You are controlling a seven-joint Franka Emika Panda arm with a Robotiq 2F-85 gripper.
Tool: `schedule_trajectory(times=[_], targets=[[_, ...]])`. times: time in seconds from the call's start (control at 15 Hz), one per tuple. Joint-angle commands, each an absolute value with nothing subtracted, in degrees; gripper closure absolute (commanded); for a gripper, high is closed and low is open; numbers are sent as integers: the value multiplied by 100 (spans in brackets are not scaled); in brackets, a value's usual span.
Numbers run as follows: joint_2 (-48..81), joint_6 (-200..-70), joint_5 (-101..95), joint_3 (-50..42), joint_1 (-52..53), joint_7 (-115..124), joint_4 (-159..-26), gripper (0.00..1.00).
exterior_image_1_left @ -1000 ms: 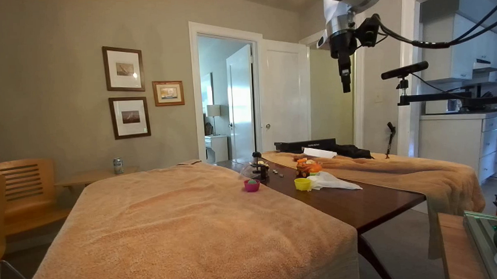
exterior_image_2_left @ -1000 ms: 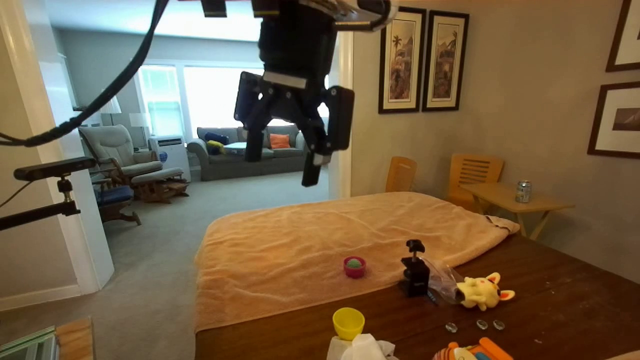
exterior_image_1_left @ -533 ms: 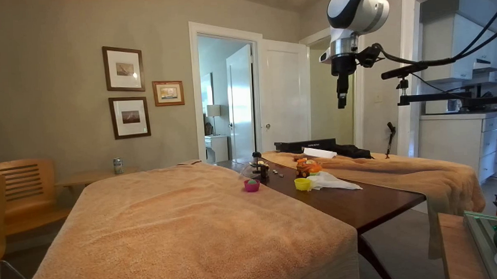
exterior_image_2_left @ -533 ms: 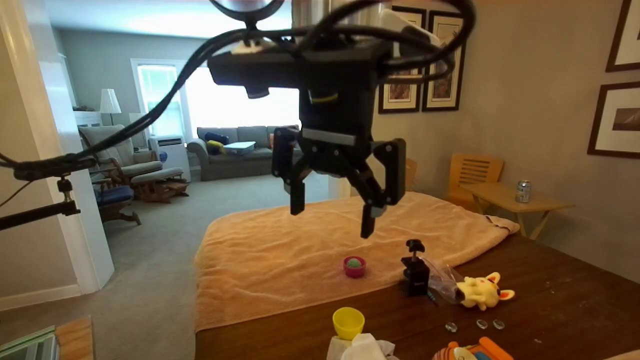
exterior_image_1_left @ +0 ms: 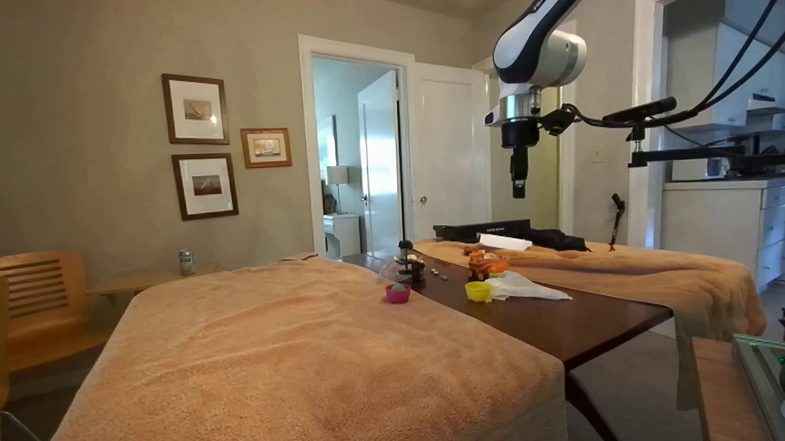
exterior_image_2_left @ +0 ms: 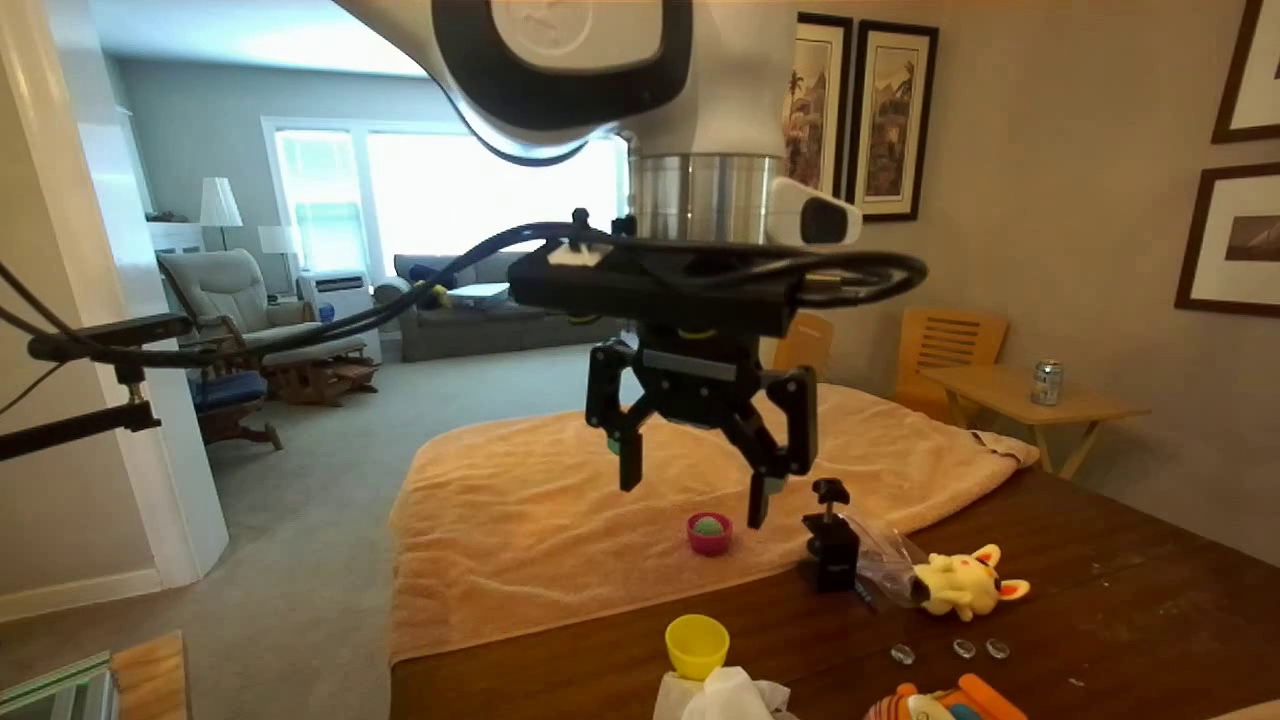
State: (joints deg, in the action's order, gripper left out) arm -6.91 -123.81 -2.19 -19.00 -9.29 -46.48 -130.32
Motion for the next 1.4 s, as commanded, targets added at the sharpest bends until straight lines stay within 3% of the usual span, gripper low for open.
schedule_trajectory(times=[0.0,0.8,1.33], targets=[[-352,-12168,118,-1738,-969,-5088,-12839,0],[-385,-12315,-31,-1642,-1051,-4912,-12956,0],[987,-14424,-639,-1152,-982,-4723,-13111,0]])
